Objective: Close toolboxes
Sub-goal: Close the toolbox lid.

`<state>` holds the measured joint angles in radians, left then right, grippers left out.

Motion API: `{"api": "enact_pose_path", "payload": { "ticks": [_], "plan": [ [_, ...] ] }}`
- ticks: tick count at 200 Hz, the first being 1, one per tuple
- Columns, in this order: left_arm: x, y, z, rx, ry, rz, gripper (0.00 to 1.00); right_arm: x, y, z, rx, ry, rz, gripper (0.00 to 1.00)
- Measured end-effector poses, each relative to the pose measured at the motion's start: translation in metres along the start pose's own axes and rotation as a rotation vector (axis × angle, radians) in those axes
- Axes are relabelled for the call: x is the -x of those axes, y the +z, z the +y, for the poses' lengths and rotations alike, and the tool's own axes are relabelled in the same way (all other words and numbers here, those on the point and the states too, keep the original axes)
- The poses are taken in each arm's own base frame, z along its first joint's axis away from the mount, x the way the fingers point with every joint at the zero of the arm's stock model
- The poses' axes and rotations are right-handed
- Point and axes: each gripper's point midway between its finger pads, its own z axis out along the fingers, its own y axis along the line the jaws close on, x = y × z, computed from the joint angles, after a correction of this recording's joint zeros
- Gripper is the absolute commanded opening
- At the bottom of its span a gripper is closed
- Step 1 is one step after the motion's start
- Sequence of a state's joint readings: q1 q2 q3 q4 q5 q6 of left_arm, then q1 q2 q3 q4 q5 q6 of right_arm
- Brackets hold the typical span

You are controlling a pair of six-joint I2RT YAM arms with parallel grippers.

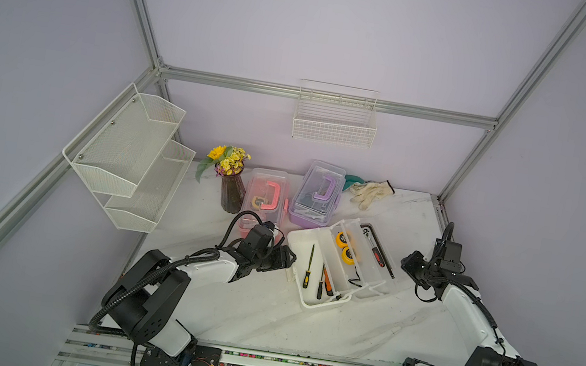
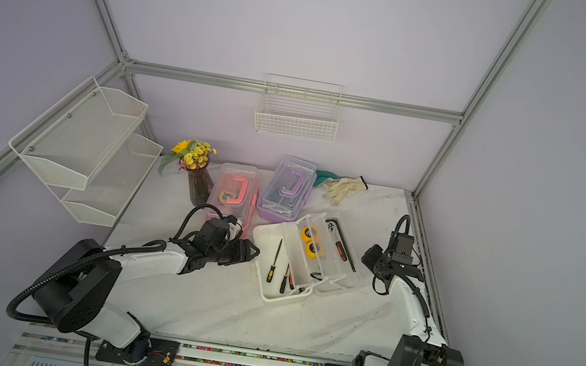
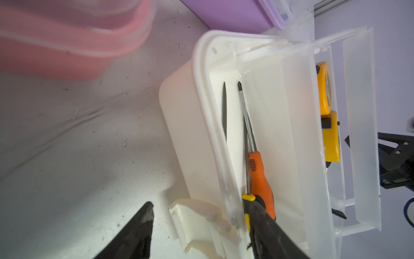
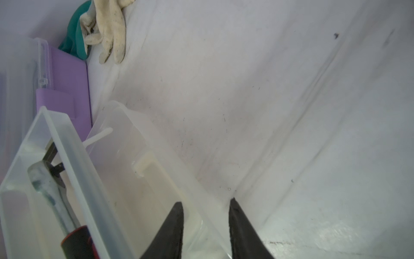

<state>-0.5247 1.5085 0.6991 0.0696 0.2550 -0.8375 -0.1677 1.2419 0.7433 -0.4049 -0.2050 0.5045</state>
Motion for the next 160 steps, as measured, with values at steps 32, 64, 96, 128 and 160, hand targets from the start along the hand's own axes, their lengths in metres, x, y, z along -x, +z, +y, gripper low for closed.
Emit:
{"api": "enact_pose_path", "payload": {
  "ticks": [32, 64, 96, 128, 160],
  "plan": [
    [0.002, 0.003, 0.004, 0.013, 0.000, -0.009, 0.66, -0.016, 0.005, -0.002, 0.044, 0.016, 0.030, 0.31],
    [0.009, 0.010, 0.007, 0.021, -0.008, -0.016, 0.64, -0.028, 0.009, -0.003, 0.068, 0.023, 0.061, 0.29],
    [0.014, 0.015, 0.009, 0.029, -0.014, -0.018, 0.64, -0.042, 0.007, -0.008, 0.068, 0.030, 0.086, 0.28],
    [0.018, 0.015, 0.014, 0.030, -0.022, -0.018, 0.62, -0.046, -0.010, -0.001, 0.110, 0.032, 0.072, 0.28],
    [0.026, 0.013, 0.020, 0.031, -0.031, -0.034, 0.62, -0.066, -0.021, -0.001, 0.141, 0.056, 0.110, 0.27]
  ]
}}
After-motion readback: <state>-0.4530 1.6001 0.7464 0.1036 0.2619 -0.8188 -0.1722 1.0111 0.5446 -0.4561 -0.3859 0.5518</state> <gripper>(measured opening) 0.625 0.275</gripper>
